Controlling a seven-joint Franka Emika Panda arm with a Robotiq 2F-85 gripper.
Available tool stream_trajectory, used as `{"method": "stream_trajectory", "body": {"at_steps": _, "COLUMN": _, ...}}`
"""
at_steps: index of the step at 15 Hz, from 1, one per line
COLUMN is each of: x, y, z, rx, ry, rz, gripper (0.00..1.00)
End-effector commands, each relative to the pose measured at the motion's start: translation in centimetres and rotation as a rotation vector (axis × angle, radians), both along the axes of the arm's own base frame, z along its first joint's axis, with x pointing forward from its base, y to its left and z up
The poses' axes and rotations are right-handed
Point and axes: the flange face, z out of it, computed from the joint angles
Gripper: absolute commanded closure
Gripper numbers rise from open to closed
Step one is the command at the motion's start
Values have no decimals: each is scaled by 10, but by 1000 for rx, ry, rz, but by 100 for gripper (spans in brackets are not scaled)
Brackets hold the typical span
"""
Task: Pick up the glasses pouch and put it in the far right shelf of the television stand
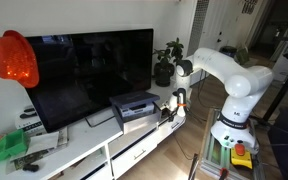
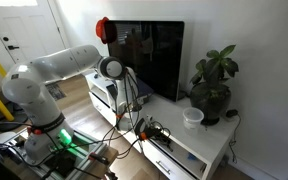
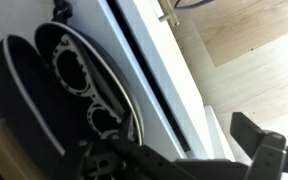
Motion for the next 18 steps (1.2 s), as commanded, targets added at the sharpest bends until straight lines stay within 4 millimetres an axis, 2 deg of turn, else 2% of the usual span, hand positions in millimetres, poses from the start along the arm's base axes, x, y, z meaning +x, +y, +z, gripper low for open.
{"method": "stream_trajectory", "body": {"at_steps": 1, "x": -20, "y": 7, "z": -1, "rx": 34, "ry": 82, "rz": -107, "gripper": 0}}
{"method": "stream_trajectory", "body": {"at_steps": 5, "x": -32, "y": 4, "z": 5, "rx": 49, "ry": 72, "rz": -212, "gripper": 0}}
{"method": "stream_trajectory", "body": {"at_steps": 10, "x": -46, "y": 7, "z": 23, "rx": 60, "ry": 107, "rz": -276, "gripper": 0}}
{"method": "stream_trajectory", "body": {"at_steps": 14, "x": -61, "y": 6, "z": 57, "rx": 46, "ry": 111, "rz": -340, "gripper": 0}}
{"method": "stream_trajectory", "body": {"at_steps": 18, "x": -77, "y": 0, "z": 100, "rx": 5, "ry": 111, "rz": -446, "gripper": 0}}
